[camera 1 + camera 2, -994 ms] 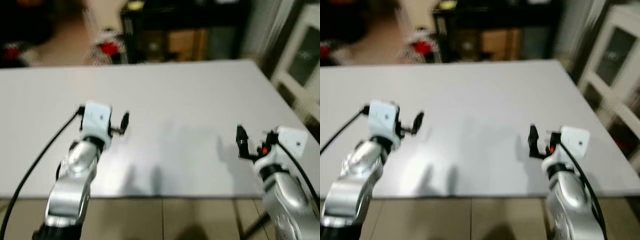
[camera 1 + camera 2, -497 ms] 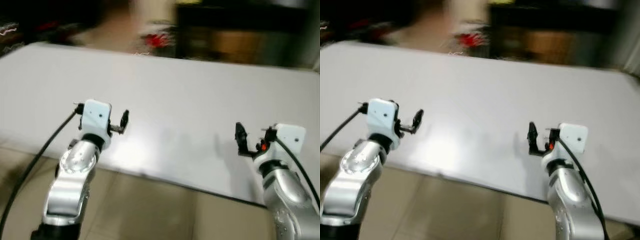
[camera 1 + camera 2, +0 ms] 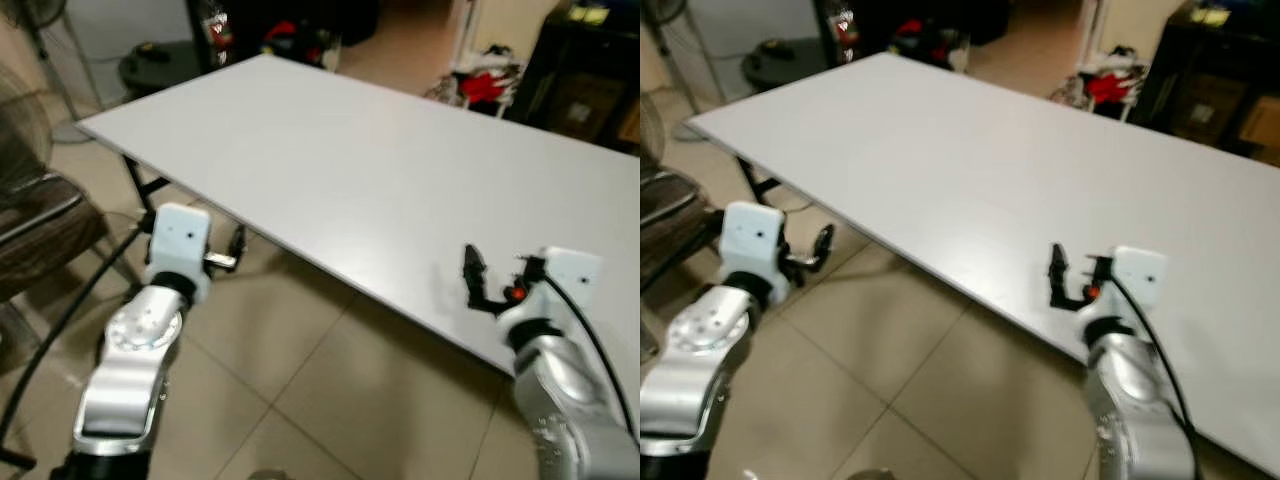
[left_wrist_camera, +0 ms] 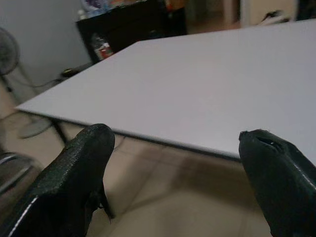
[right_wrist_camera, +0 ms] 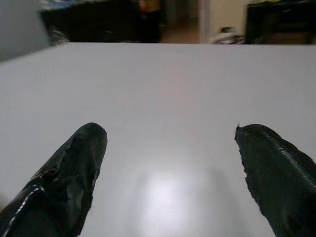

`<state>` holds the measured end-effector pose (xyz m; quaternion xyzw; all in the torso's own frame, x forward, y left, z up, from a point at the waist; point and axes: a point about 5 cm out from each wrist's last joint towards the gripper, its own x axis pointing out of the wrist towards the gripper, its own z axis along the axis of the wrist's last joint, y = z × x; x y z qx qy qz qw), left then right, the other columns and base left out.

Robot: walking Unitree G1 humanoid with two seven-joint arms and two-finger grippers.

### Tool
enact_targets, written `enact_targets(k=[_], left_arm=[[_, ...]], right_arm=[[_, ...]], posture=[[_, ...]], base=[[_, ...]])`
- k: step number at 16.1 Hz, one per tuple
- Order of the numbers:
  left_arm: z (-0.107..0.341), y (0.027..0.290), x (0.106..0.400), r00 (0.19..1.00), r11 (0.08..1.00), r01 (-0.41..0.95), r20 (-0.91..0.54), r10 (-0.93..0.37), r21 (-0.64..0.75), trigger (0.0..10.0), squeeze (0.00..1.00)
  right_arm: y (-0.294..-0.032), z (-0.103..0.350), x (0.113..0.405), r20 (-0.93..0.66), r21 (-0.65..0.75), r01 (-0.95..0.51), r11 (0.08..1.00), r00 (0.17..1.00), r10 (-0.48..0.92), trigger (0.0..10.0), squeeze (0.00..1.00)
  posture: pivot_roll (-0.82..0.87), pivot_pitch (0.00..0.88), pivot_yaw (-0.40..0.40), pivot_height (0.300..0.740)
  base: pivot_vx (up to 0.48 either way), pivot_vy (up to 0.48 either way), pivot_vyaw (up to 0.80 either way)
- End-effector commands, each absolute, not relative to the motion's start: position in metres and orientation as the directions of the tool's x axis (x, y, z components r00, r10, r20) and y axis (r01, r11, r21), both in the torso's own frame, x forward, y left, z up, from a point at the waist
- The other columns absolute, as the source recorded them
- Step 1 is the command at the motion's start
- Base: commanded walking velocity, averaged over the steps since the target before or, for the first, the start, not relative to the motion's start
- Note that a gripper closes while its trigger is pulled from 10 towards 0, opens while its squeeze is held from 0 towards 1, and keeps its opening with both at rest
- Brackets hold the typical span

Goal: Setting the table

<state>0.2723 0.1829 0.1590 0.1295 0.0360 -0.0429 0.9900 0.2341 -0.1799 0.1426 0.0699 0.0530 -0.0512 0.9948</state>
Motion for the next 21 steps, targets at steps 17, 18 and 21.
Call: enact_targets(k=[17, 18, 21], left_arm=[[0.153, 0.176, 0.275, 0.988, 0.966, 0.134, -0.1, -0.114, 0.221, 10.0, 0.0], [0.153, 0.175, 0.274, 0.989, 0.967, 0.131, -0.101, -0.111, 0.22, 10.0, 0.0], [0.155, 0.175, 0.273, 0.99, 0.967, 0.123, -0.092, -0.104, 0.222, 10.0, 0.0]], right_arm=[[-0.182, 0.147, 0.235, -0.089, 0.14, 0.072, 0.988, 0.994, -0.06, 10.0, 0.0], [-0.18, 0.147, 0.235, -0.084, 0.131, 0.039, 0.991, 0.996, -0.029, 10.0, 0.0], [-0.173, 0.144, 0.235, -0.095, 0.151, -0.005, 0.989, 0.995, 0.019, 10.0, 0.0]], posture=[[0.04, 0.0, 0.032, 0.74], [0.04, 0.0, 0.026, 0.74], [0.05, 0.0, 0.013, 0.74]], base=[[0.0, 0.269, 0.0], [0.0, 0.345, 0.0], [0.0, 0.345, 0.0]])
